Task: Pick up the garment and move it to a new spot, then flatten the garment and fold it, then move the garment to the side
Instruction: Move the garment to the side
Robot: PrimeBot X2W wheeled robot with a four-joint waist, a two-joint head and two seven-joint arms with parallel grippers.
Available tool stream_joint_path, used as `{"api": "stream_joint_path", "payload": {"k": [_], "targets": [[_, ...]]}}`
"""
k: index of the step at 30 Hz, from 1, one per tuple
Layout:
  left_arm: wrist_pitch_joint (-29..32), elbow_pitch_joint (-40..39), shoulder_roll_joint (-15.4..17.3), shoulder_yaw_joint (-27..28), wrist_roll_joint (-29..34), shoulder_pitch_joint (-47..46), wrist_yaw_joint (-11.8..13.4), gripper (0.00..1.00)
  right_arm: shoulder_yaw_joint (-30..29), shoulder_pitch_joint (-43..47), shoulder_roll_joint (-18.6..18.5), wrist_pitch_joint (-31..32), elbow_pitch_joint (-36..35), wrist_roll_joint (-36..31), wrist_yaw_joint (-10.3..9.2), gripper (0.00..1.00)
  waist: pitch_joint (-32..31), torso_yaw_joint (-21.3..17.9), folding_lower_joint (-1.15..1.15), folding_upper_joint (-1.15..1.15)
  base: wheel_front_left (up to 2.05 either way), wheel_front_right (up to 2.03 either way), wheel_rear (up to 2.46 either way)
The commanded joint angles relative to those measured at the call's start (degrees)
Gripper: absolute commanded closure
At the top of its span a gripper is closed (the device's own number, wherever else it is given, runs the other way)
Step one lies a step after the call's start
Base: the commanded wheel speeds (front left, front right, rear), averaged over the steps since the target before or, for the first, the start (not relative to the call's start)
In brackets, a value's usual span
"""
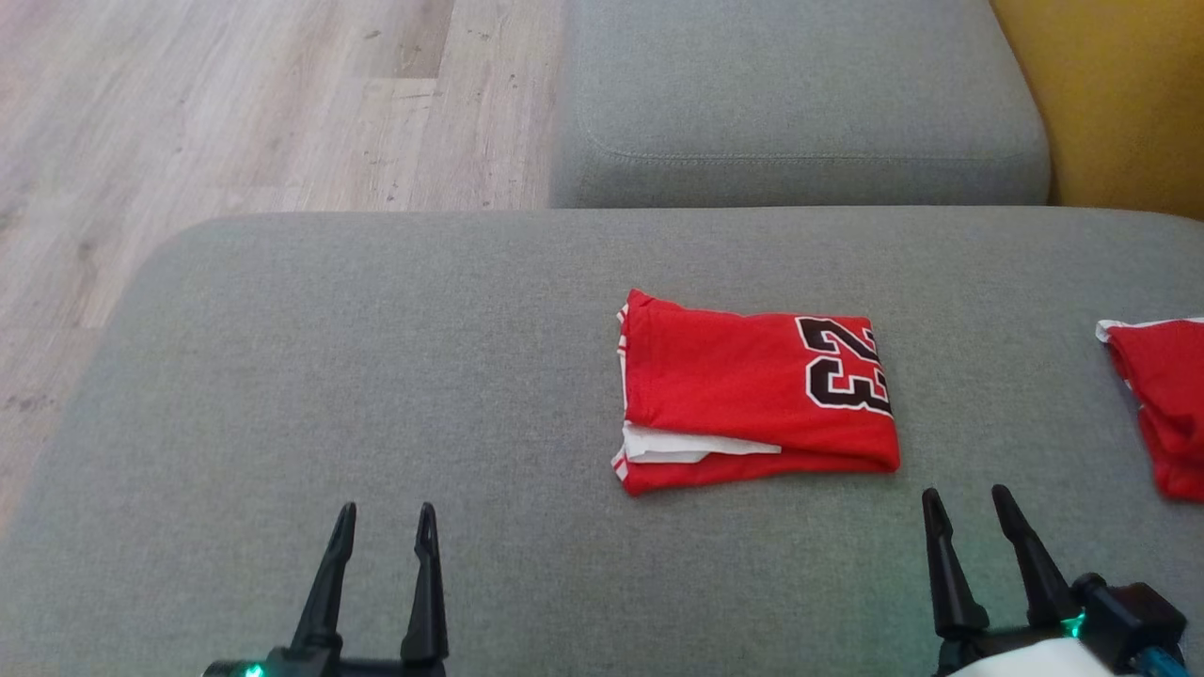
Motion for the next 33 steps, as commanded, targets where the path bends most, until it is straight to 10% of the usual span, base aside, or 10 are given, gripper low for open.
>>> {"api": "stream_joint_path", "payload": {"k": [1,20,33], "targets": [[-0.29,-1.56,-0.33,1.93,0.67,-1.83,-0.18,0.0,1.12,-2.09,-0.46,-0.62,-1.91,-0.34,-0.04,0.0,0.05,-0.14,0.0,0.0,0.0,0.0,0.0],[-0.29,-4.49,-0.34,0.51,-1.45,-2.57,-1.62,0.0,-0.19,-6.06,-1.43,-0.62,2.24,0.24,-0.04,0.0,4.54,-0.21,0.0,0.0,0.0,0.0,0.0],[-0.29,-3.46,-0.34,-4.13,0.11,-7.55,-3.23,0.0,0.46,-29.26,-4.53,3.47,26.1,4.53,-0.04,0.0,12.15,1.06,0.0,0.0,0.0,0.0,0.0]]}}
